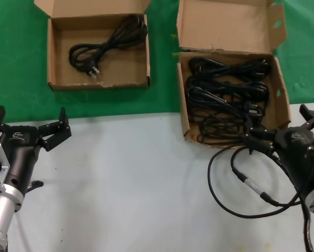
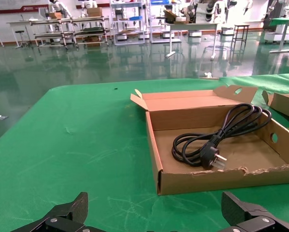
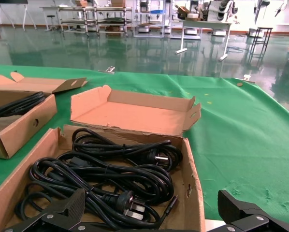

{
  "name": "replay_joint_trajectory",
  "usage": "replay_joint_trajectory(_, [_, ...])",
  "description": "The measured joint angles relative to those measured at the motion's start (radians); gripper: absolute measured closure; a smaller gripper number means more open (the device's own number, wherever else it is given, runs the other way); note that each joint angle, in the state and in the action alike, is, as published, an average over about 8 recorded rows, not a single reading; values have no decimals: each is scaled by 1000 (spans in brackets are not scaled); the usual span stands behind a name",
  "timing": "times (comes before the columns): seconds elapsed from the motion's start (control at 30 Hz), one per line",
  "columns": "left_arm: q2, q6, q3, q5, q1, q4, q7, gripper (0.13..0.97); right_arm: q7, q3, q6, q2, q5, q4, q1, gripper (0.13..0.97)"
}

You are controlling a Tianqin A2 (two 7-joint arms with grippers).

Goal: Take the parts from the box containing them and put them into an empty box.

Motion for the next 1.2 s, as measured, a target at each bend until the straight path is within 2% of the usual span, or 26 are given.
replay_joint_trajectory(1.2, [0, 0, 0, 0, 0, 0, 0, 132, 0, 0, 0, 0, 0, 0, 0, 129])
